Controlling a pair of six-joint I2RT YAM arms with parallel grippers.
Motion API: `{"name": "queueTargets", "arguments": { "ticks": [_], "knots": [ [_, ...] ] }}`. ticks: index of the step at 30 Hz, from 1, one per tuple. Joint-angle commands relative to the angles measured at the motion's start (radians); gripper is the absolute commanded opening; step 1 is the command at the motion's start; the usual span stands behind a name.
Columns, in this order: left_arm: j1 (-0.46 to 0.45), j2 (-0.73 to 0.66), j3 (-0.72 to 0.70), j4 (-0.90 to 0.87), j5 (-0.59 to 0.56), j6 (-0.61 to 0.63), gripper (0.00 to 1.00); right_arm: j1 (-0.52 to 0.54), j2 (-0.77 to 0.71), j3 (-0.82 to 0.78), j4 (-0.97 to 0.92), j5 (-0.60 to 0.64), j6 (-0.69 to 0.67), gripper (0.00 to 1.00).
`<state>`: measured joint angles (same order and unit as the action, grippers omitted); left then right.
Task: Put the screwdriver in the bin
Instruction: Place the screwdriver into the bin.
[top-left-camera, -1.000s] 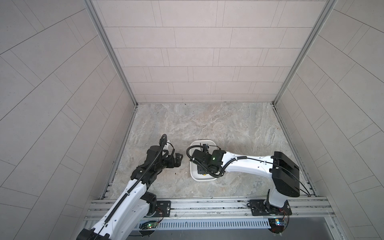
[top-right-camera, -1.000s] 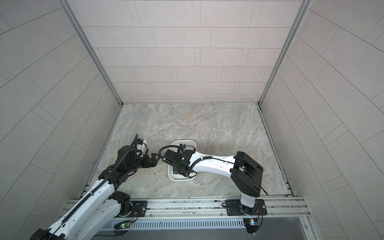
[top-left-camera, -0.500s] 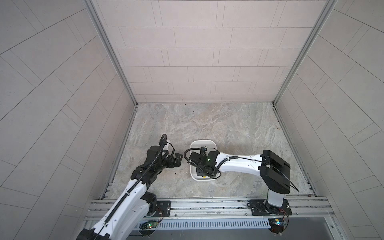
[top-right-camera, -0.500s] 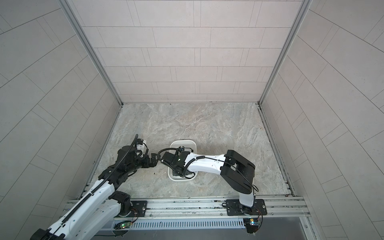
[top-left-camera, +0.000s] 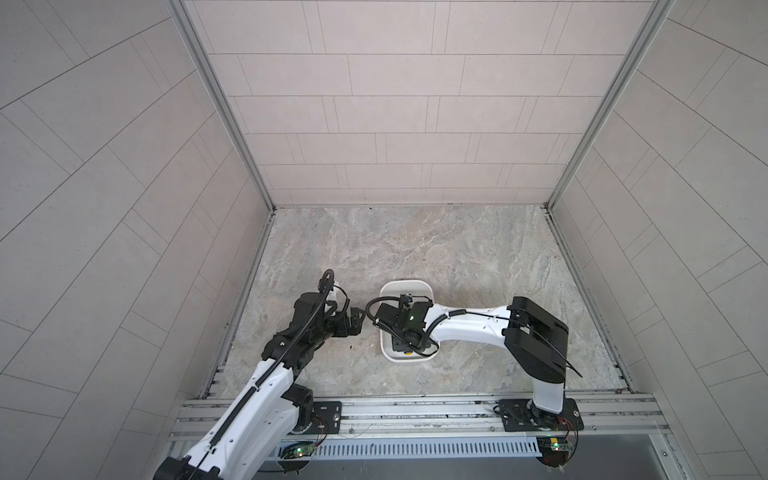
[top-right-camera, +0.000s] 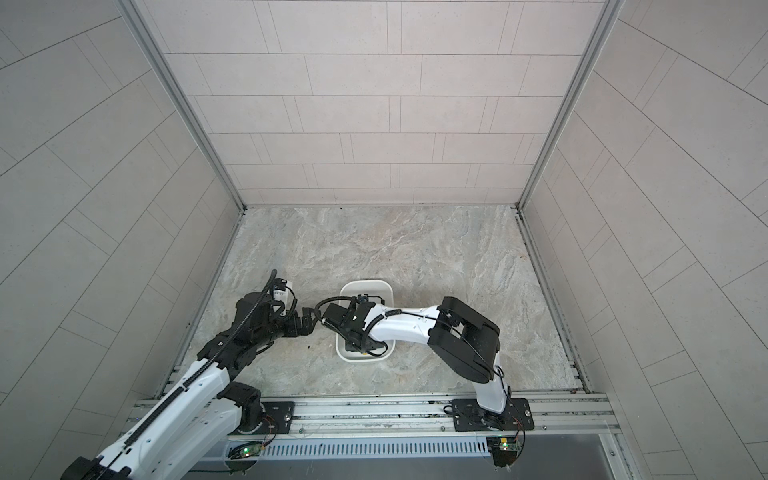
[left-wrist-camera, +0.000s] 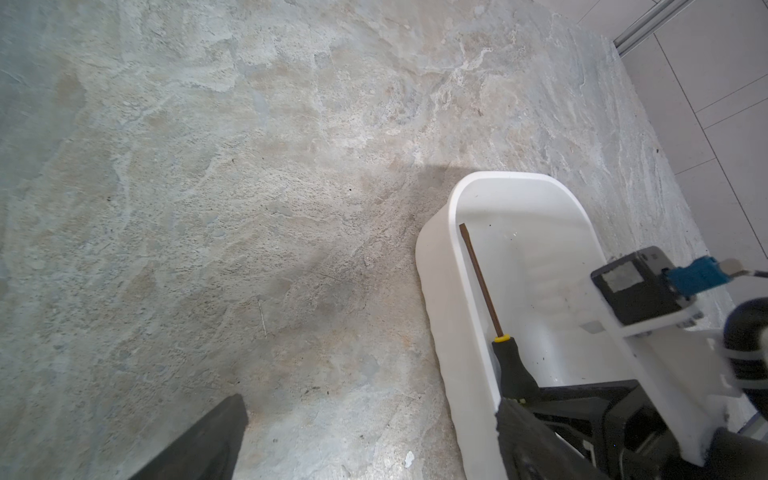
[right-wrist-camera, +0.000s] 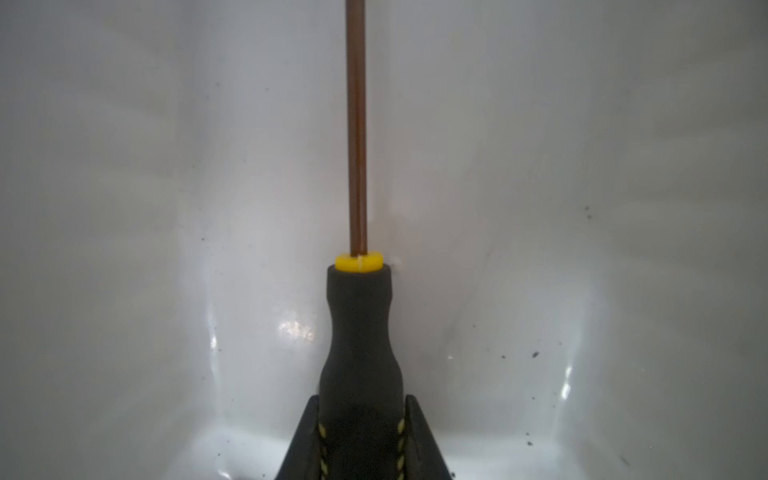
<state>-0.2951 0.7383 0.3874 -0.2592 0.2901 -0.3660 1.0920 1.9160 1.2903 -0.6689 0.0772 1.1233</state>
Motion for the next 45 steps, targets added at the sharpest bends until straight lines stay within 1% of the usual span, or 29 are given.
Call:
{"name": "queueTargets", "arguments": {
  "ticks": [1, 5, 8, 11, 20, 24, 29, 32, 34, 37, 40, 43, 45],
  "knots": [
    [-0.002, -0.014, -0.012, 0.009, -0.009, 0.011, 1.0, -0.003, 0.023, 0.018, -0.029, 0.012, 0.003, 0.21],
    [-0.002, -0.015, -0.012, 0.008, -0.009, 0.01, 1.0, -0.002, 0.03, 0.026, -0.036, 0.011, 0.0, 0.29],
    [-0.002, -0.015, -0.012, 0.009, -0.006, 0.011, 1.0, -0.003, 0.033, 0.029, -0.038, 0.008, -0.002, 0.37],
    [-0.002, -0.013, -0.012, 0.009, -0.007, 0.01, 1.0, -0.004, 0.033, 0.033, -0.046, 0.006, -0.004, 0.42],
    [-0.002, -0.013, -0.012, 0.008, -0.006, 0.011, 1.0, -0.005, 0.003, 0.089, -0.14, 0.016, -0.042, 0.47],
    [-0.001, -0.012, -0.01, 0.008, -0.007, 0.013, 1.0, -0.009, -0.001, 0.168, -0.243, 0.0, -0.103, 0.48],
    [-0.003, -0.006, -0.005, 0.005, -0.018, 0.012, 1.0, -0.021, -0.049, 0.219, -0.314, -0.026, -0.164, 0.49],
    [-0.002, 0.0, 0.001, 0.0, -0.027, 0.013, 1.0, -0.04, -0.074, 0.27, -0.397, -0.021, -0.23, 0.49],
    [-0.002, 0.004, 0.007, -0.003, -0.036, 0.01, 1.0, -0.054, -0.099, 0.294, -0.432, -0.022, -0.303, 0.49],
    [-0.002, 0.008, 0.022, -0.015, -0.063, 0.017, 1.0, -0.098, -0.181, 0.275, -0.433, -0.024, -0.409, 0.49],
    [-0.002, 0.002, 0.052, -0.039, -0.129, 0.024, 1.0, -0.19, -0.333, 0.18, -0.355, -0.008, -0.482, 0.48],
    [-0.003, -0.019, 0.077, -0.044, -0.234, 0.014, 1.0, -0.327, -0.529, 0.03, -0.202, 0.059, -0.564, 0.48],
    [-0.001, -0.043, 0.081, -0.017, -0.305, 0.011, 1.0, -0.448, -0.674, -0.084, -0.08, 0.119, -0.601, 0.49]
  ]
}}
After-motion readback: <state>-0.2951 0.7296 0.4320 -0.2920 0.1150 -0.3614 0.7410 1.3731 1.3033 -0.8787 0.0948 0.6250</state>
